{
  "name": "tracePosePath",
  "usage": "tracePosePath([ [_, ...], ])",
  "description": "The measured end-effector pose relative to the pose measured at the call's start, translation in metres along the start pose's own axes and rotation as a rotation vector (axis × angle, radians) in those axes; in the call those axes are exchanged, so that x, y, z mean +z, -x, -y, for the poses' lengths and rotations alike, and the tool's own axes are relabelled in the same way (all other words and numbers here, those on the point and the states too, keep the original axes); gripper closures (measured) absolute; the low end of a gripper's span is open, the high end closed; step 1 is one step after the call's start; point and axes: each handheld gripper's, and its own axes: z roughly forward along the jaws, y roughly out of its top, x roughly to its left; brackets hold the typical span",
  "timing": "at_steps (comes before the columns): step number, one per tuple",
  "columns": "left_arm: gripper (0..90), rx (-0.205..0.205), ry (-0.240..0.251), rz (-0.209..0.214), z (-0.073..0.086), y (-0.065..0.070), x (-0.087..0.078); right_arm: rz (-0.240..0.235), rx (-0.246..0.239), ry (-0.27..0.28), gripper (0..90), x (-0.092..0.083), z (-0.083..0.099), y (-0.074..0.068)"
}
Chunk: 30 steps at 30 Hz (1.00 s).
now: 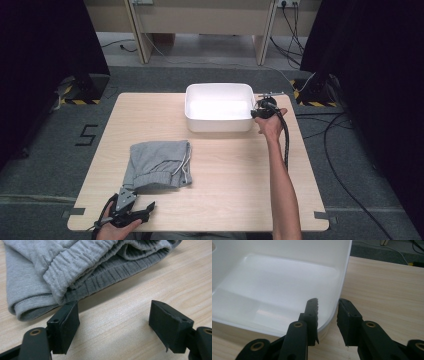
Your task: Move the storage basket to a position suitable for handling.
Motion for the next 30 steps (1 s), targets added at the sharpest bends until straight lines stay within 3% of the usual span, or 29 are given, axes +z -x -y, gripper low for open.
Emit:
tracePosePath([
  [11, 23.3, -0.001, -0.003, -0.001, 0.0, 0.0, -0.001, -0.008, 0.0, -0.002, 71.7, -0.015, 0.012, 0.019],
  [30, 23.4, 0.001, -0.007, 0.001, 0.0, 0.0, -0.001, -0.031, -0.019, -0.002, 71.2, -0.033, 0.027, 0.033],
])
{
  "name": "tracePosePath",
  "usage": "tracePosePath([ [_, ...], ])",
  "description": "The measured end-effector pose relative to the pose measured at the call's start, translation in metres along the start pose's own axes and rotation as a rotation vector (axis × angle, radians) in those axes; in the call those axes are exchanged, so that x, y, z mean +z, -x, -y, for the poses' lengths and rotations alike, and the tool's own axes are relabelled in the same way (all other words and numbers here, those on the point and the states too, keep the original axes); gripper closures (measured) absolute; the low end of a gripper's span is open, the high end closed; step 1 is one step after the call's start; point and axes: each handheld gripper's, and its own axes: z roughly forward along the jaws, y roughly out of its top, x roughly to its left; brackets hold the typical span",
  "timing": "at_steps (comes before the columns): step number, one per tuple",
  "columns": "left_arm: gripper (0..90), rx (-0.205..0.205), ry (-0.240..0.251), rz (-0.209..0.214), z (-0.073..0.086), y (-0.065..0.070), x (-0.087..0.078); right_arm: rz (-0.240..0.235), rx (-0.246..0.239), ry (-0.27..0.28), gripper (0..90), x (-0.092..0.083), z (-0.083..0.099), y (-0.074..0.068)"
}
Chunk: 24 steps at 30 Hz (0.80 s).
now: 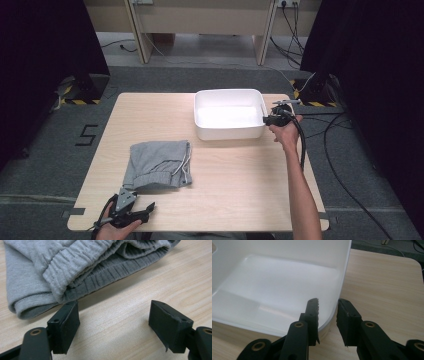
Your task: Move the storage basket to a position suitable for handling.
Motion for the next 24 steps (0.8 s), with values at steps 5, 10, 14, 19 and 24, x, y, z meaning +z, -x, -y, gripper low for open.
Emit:
tracePosePath([
  [5, 23.5, 0.0, 0.0, 0.0, 0.0, 0.0, 0.0, -0.003, -0.011, 0.002, 71.2, -0.005, 0.003, 0.002],
  [10, 23.5, 0.0, 0.0, -0.001, 0.0, 0.0, 0.0, -0.012, -0.01, 0.006, 71.1, -0.007, 0.006, 0.003],
  [14, 23.5, 0.0, 0.0, 0.0, 0.0, 0.0, 0.0, -0.011, -0.022, -0.002, 71.3, -0.01, 0.006, 0.003],
  [19, 23.5, 0.001, 0.0, 0.001, 0.0, 0.0, 0.0, -0.023, -0.036, 0.004, 71.5, -0.016, 0.011, 0.004],
  [24, 23.5, 0.001, -0.001, 0.0, 0.0, 0.0, 0.0, -0.039, -0.036, 0.012, 71.9, -0.024, 0.018, 0.007],
])
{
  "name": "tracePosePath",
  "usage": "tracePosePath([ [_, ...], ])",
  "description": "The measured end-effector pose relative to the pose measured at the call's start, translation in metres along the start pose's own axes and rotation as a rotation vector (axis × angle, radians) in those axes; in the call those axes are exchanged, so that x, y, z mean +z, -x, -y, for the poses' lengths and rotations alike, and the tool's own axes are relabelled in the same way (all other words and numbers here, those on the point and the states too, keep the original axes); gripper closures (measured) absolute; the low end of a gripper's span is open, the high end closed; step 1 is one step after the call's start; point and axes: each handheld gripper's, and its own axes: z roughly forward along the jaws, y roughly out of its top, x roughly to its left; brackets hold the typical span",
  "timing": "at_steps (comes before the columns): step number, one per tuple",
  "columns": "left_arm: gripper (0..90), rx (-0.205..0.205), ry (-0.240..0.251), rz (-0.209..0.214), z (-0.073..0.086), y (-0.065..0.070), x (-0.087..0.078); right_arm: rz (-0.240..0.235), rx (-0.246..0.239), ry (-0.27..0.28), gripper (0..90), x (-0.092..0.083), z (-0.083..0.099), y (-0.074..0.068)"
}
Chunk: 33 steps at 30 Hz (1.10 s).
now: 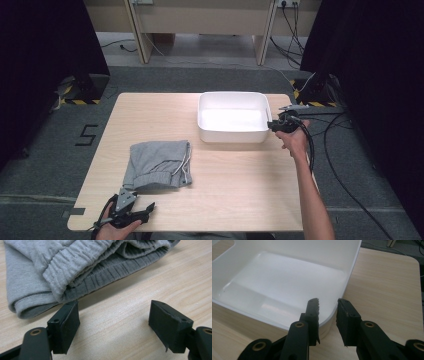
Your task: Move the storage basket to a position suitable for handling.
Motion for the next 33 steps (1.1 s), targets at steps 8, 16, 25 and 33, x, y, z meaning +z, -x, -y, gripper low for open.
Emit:
tracePosePath([
  [8, 23.5, -0.001, 0.0, -0.001, 0.0, 0.0, 0.0, -0.003, -0.018, 0.015, 72.5, -0.011, 0.01, 0.001],
  [16, 23.5, -0.001, 0.0, -0.001, 0.0, 0.0, 0.0, 0.013, 0.007, 0.014, 71.1, -0.013, 0.013, 0.001],
  [25, 23.5, 0.002, 0.0, 0.0, 0.0, 0.0, 0.0, 0.05, 0.033, -0.008, 68.8, 0.001, 0.01, 0.001],
  [33, 23.5, 0.002, 0.0, 0.001, 0.0, 0.0, 0.0, 0.055, -0.007, -0.015, 68.5, -0.006, 0.016, 0.0],
])
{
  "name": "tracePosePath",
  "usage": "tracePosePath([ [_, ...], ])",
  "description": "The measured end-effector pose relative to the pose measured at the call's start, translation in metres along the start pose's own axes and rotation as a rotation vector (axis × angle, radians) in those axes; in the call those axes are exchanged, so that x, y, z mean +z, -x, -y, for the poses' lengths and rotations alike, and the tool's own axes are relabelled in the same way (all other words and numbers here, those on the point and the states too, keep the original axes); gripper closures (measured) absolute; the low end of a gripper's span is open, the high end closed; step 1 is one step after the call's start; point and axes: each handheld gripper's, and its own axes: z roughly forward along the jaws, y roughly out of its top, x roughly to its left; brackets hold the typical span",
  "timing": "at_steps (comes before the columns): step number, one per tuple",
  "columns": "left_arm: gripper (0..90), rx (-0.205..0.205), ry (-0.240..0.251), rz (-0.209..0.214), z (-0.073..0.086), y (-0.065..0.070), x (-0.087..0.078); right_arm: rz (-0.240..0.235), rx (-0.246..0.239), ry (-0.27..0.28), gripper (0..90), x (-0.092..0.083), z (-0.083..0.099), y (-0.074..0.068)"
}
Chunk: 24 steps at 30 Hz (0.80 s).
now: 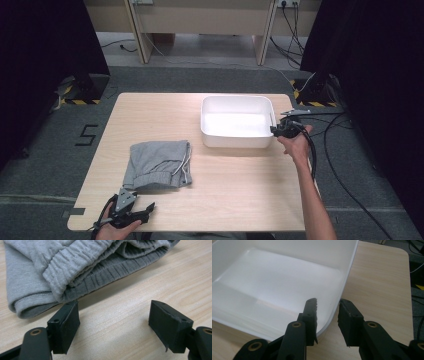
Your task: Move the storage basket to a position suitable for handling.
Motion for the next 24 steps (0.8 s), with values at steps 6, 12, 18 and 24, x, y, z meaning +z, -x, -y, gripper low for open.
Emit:
tracePosePath([
  [6, 23.5, 0.0, -0.002, -0.001, 0.0, 0.0, 0.0, 0.0, -0.027, 0.008, 68.1, -0.013, 0.013, -0.001],
  [12, 23.5, -0.003, 0.001, -0.002, 0.0, 0.0, 0.0, -0.014, -0.042, 0.019, 67.8, -0.023, 0.024, -0.001],
  [18, 23.5, -0.003, 0.002, -0.002, 0.0, 0.0, 0.001, -0.033, -0.027, 0.026, 67.4, -0.03, 0.032, -0.002],
  [24, 23.5, -0.004, 0.002, -0.002, 0.0, 0.0, 0.001, -0.052, -0.016, 0.039, 67.1, -0.038, 0.041, -0.003],
])
